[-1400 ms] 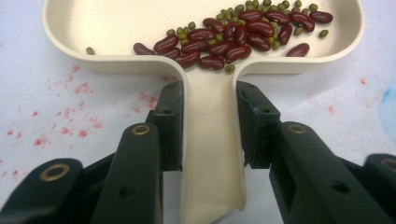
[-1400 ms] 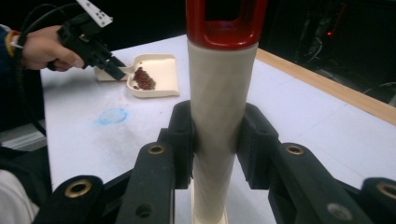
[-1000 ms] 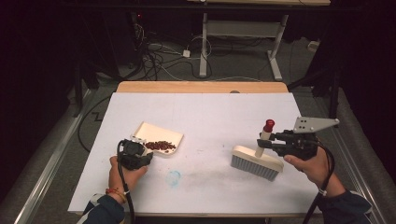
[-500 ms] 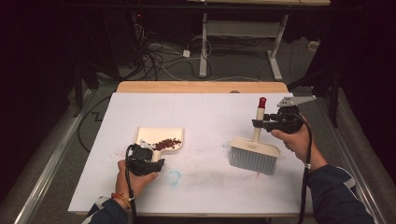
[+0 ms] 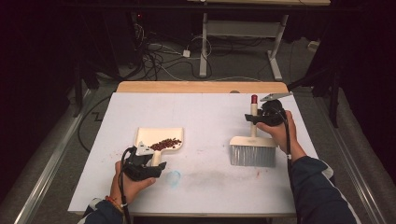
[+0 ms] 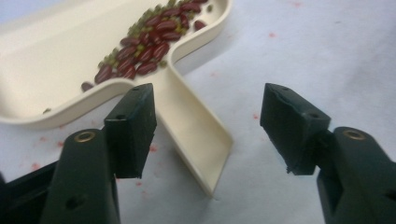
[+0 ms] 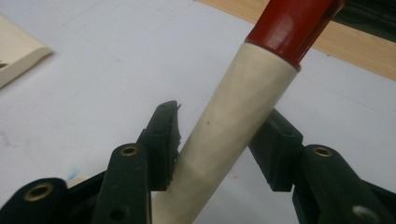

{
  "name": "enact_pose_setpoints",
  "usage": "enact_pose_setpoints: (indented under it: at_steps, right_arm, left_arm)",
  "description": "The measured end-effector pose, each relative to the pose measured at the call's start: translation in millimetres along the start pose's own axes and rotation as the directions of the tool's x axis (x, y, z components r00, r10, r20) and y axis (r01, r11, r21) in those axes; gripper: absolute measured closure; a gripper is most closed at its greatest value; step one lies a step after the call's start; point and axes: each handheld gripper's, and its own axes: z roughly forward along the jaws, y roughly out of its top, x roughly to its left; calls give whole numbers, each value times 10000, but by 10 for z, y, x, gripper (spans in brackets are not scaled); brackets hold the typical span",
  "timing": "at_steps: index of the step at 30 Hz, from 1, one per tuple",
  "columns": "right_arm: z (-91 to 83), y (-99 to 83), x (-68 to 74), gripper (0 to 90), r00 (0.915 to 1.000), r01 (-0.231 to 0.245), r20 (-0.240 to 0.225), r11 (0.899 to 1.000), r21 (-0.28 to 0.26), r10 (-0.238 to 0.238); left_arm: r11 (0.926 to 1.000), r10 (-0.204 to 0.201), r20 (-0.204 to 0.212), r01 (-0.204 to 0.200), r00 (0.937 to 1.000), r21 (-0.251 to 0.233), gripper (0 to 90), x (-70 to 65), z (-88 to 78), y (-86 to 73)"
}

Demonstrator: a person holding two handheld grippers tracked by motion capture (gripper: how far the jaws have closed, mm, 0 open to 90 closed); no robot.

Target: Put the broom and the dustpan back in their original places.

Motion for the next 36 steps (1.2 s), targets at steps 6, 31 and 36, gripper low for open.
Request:
enact_pose_setpoints:
  at_steps: [6,31,36]
  right_arm:
    - [167,-40,9,531,9989,-187,422,9997,159,180]
    - [102,35,366,405,9987,128,510,9891,-1467,-53]
    - [-34,53,472,370,9985,245,533,9782,-2063,-138]
  left_arm:
    - [9948,685,-206,-698,9974,-735,264,4,-110,-95]
    - [9819,1689,-812,-1748,9823,-723,237,-27,-185,-253]
    - [9820,1645,-721,-1702,9837,-817,233,-20,-191,-255]
